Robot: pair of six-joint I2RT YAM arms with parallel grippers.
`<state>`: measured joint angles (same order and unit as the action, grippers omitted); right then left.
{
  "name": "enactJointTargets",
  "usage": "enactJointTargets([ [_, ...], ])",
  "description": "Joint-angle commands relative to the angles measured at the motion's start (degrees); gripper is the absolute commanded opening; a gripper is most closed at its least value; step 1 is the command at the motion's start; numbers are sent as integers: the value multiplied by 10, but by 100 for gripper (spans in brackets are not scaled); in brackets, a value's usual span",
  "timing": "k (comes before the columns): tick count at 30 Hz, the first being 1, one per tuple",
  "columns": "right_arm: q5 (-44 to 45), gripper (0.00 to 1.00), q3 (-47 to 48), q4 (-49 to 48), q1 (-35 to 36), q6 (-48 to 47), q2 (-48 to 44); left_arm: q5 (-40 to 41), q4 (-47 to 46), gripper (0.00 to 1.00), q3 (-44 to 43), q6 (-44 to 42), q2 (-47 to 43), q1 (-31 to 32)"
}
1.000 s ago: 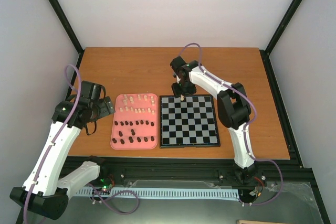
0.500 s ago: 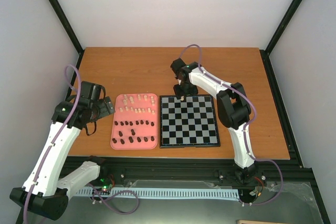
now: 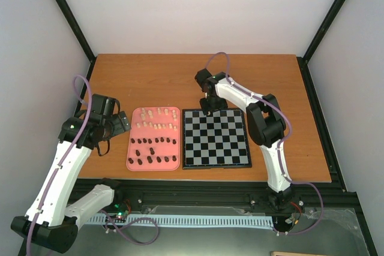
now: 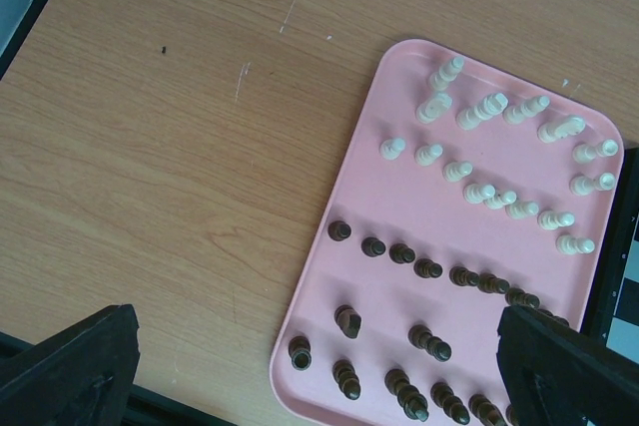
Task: Set up the chess pieces on the board
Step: Adjust the chess piece on the chessboard, then pick up the chess piece from the storage box.
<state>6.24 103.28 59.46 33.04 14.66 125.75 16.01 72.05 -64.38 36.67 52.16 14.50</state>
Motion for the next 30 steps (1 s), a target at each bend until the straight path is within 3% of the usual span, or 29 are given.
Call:
enactJointTargets([
  [1,20,64,-9,8,-4,9,1,2,12,100,0,0,-9,-4],
  [9,21,64,-13,8,-4,9,-2,1,11,100,3,0,-10,-4],
  [17,-61,64,-22,-29,0,-35,-37,3,10,100,5,2,-10,-4],
  [30,-89,65,152,13,39,-44,-16,-11,-16,100,10,-10,15,-4],
])
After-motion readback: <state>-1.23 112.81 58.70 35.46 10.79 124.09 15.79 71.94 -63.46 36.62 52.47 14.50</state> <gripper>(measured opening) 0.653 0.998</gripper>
